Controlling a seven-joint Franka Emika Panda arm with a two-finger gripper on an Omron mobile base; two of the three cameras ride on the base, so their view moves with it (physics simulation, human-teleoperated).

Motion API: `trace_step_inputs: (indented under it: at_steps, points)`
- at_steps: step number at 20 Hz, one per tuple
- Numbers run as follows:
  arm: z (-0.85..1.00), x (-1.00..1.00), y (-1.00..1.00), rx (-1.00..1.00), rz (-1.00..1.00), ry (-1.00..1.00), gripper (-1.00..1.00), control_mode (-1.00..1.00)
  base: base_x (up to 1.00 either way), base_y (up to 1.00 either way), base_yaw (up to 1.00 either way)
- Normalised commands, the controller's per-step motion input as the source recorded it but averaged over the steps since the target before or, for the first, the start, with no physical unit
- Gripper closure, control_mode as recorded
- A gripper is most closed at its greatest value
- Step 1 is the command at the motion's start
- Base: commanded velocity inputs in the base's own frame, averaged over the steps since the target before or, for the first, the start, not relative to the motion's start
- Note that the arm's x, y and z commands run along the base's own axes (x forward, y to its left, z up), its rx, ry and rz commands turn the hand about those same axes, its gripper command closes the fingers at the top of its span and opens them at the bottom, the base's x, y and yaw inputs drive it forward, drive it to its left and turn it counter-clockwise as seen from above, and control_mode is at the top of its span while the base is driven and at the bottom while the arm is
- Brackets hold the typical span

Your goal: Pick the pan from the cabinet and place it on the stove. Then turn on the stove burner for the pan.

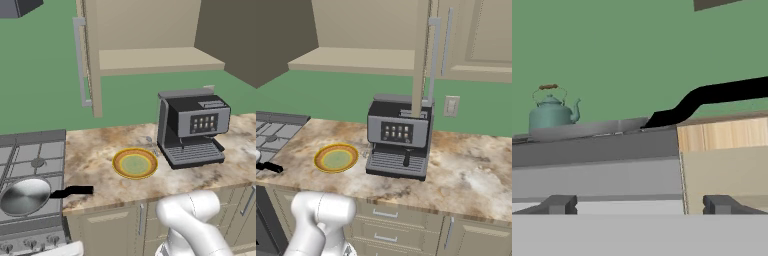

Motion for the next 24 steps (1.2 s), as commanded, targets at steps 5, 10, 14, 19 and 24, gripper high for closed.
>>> trace_step_inputs:
  at_steps: [5,10,14,19,24]
  points:
    - [-0.12,0.02,0.06,0.02,-0.02,0.04,-1.00,-1.00,0.00,0.00,0.00]
    - [-0.15,0.07,0.02,0.03,-0.01,0.06,-1.00,-1.00,0.00,0.00,0.00]
    - [-0.14,0.13,0.04,0.03,-0.01,0.08,-1.00,-1.00,0.00,0.00,0.00]
    - [-0.15,0.14,0.05,0.02,-0.01,0.08,-1.00,-1.00,0.00,0.00,0.00]
    - [-0.24,0.12,0.08,0.00,-0.01,0.07,-1.00,-1.00,0.00,0.00,0.00]
